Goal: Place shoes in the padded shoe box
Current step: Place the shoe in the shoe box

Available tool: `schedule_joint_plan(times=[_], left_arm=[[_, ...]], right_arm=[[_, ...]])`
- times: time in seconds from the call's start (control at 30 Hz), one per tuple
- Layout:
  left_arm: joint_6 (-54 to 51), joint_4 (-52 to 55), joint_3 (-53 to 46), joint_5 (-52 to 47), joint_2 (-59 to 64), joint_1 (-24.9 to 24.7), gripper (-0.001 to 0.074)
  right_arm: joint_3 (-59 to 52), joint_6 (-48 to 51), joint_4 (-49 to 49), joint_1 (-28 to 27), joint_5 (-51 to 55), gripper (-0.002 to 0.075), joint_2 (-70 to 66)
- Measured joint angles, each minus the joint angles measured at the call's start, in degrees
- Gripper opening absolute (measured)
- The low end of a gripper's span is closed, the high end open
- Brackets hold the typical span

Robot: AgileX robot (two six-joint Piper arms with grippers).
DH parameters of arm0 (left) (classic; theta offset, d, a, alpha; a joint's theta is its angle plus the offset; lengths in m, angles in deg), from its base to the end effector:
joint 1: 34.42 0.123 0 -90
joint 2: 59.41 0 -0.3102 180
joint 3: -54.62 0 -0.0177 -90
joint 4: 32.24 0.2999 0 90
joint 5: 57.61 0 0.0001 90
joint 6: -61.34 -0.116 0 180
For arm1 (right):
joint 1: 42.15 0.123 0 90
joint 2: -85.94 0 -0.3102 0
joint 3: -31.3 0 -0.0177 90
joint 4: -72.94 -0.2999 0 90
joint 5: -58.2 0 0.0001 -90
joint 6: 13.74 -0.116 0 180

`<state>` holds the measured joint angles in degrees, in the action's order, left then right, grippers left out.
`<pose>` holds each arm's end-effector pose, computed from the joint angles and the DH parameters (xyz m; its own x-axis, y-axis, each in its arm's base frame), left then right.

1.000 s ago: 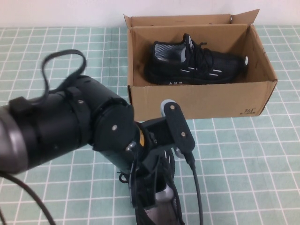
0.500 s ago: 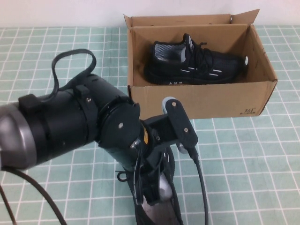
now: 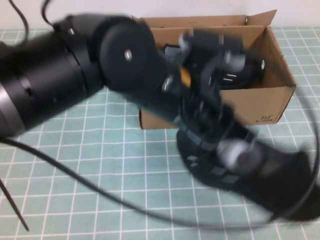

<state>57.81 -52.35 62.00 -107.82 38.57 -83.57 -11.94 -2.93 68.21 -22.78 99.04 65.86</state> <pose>0.2492 -0.3350 0.3602 -0.6283 0.4792 -0.6129 0.7481 0.5885 -0.3066 0.0744 0.0328 0.3517 -0.1795 -0.1963 -0.9640 -0.4064 0.9072 -0.1090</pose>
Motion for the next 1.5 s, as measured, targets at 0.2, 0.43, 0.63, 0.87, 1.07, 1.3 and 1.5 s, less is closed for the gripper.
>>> schedule_joint_plan(times=[0.2, 0.43, 0.63, 0.87, 1.07, 1.3, 1.5], left_arm=[[6.07, -0.5, 4.02, 13.23, 0.0, 0.0, 0.0001], [6.63, -0.59, 4.52, 27.36, 0.13, 1.56, 0.0001], [9.3, -1.01, 4.52, 33.87, 0.41, 7.14, 0.0001], [11.37, -1.1, 4.52, 40.89, 4.23, 9.12, 0.0001], [11.48, -1.47, 4.52, 44.49, 10.28, 9.12, 0.0001], [11.84, -1.57, 4.52, 46.86, 16.21, 9.12, 0.0001], [12.06, -1.68, 4.52, 47.92, 18.04, 9.12, 0.0001]], right_arm=[[0.0, 0.0, 0.13, 0.0, 1.46, -0.0009, 0.0], [0.0, -0.5, 0.13, 0.0, 2.79, -0.0009, 0.0], [0.0, -1.27, 0.13, 0.0, 2.88, -0.0009, 0.0], [0.0, -1.35, 0.52, 0.0, 2.88, -0.0009, 0.0], [0.0, -1.35, 0.95, 0.0, 3.13, -0.0009, 0.0], [0.0, -1.35, 0.95, 0.0, 3.71, -0.0009, 0.0], [0.0, -1.35, 1.17, 0.0, 3.99, -0.0009, 0.0]])
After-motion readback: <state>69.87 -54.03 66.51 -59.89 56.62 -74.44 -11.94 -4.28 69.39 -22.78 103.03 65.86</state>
